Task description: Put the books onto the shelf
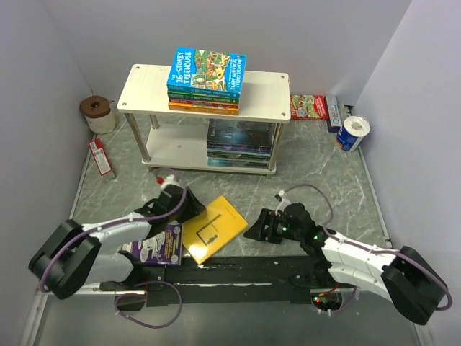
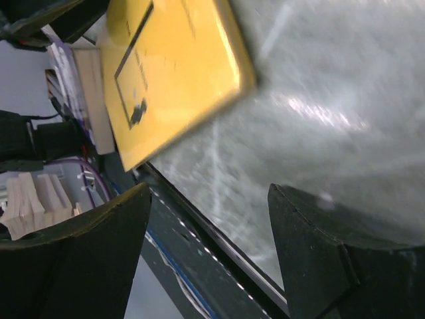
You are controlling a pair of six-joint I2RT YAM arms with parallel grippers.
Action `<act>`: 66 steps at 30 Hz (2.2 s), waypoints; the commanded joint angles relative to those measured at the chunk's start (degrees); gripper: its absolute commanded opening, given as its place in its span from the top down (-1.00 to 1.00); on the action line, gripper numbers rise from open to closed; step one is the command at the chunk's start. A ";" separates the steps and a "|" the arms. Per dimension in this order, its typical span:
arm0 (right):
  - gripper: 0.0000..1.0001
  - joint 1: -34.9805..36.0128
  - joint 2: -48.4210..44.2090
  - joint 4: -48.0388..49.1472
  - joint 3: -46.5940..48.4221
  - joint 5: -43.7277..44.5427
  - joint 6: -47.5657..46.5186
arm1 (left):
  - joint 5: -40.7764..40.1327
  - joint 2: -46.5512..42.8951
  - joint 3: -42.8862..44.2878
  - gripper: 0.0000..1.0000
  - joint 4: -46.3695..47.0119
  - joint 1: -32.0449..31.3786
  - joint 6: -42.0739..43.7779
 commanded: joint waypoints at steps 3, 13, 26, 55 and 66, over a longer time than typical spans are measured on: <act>-0.59 0.86 -7.46 2.65 -6.64 2.17 5.72 | 3.82 8.89 0.77 -0.06 3.71 -15.65 -4.75; -0.61 2.62 -18.71 -13.40 -7.54 7.51 6.79 | 3.20 16.20 3.16 0.05 7.05 -28.07 -7.74; -0.57 4.64 -25.14 -29.51 -4.36 -0.11 3.71 | 2.58 14.96 0.78 0.07 9.33 -31.76 -8.89; 1.00 22.47 -14.87 -64.60 27.11 9.72 -8.51 | -11.13 -5.51 1.66 -0.41 -13.34 -29.13 -6.60; 1.00 38.13 5.26 -47.91 21.58 11.31 -4.03 | -6.65 -3.84 1.57 -0.40 -11.32 -28.34 -3.79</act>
